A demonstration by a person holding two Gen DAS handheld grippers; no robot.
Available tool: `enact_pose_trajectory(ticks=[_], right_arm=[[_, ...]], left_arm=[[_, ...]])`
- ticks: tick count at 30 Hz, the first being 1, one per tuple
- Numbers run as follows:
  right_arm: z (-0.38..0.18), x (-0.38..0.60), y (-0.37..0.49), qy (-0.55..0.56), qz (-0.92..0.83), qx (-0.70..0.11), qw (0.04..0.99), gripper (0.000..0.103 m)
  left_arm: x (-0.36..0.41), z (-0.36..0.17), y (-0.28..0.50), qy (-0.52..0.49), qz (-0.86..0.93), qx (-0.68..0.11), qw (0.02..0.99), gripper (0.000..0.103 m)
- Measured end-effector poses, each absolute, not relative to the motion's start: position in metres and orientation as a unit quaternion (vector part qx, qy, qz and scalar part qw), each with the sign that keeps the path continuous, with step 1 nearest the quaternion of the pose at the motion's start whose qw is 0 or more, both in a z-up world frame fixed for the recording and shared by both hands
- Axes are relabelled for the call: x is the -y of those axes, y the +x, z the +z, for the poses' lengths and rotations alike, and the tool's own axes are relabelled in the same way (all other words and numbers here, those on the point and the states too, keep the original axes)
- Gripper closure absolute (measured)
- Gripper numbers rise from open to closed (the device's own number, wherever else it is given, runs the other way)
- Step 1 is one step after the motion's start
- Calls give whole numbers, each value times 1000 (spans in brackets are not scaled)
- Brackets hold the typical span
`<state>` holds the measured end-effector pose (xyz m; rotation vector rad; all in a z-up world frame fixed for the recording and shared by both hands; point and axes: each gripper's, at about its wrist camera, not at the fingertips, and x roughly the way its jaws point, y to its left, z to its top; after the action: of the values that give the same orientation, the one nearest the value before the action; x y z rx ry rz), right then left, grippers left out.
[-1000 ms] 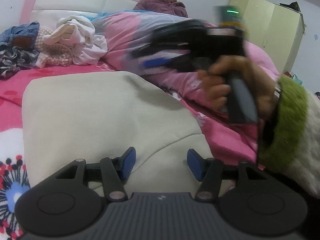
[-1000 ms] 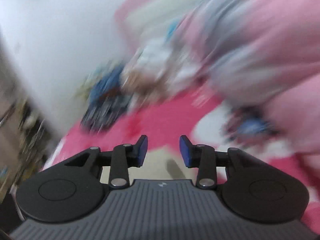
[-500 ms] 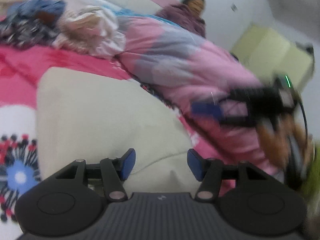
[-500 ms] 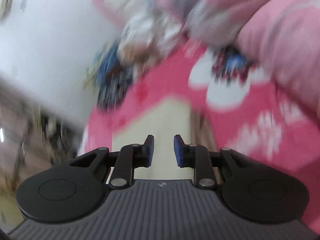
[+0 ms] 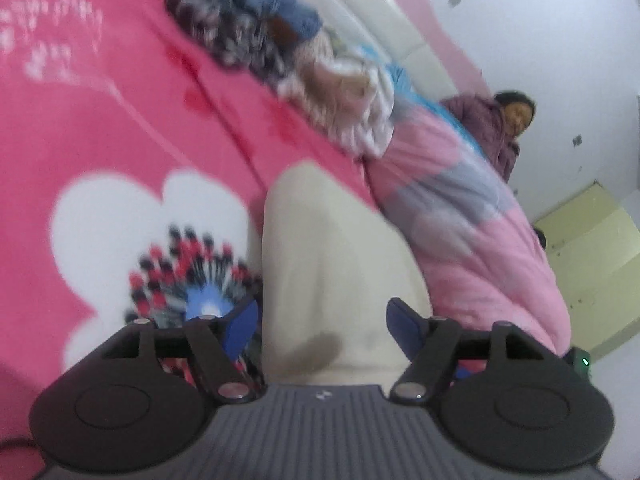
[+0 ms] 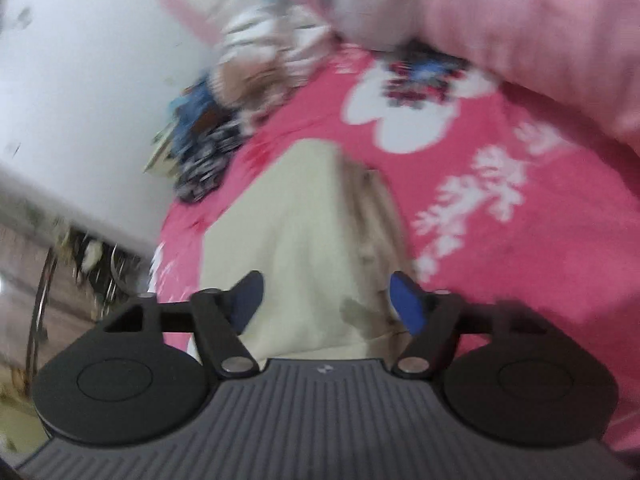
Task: Fold clothes
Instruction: 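Grasp the jacket's folded side with the left tool and fold it inward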
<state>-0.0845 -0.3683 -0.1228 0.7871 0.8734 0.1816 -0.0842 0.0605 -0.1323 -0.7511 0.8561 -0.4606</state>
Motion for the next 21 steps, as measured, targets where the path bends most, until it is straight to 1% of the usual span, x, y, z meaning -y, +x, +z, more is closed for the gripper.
enact_pose_trajectory(ticks=[1,2,6,7,13,15,19,21], right_arm=[[-132,374,-80,385,79,-414,821,25],[-141,376,-76,400,77,-418,812,23],[-174,375,-70,441,67,-446,776,21],[-176,370,-73,444,76,-450,771,18],[-185,341,-97,450,122,-505,726,18],[-183,332,-103,425,124,-502,743,18],[-184,321,-97,406,125,-513,746,17],[-182,321,-99,417,128,-510,741,18]], left_arm=[[-57,-139,-83,-356,-219,-411,810,31],[-53,-146,-86,-364,-225,-418,801,30],[-38,-175,-79,-382,-241,-449,771,31],[-37,-181,-81,-391,-244,-453,763,31],[-47,-200,-88,-446,-250,-458,727,31],[-46,-206,-91,-453,-260,-471,712,34],[-45,-212,-93,-462,-271,-479,695,34],[-44,-213,-94,-467,-275,-481,689,38]])
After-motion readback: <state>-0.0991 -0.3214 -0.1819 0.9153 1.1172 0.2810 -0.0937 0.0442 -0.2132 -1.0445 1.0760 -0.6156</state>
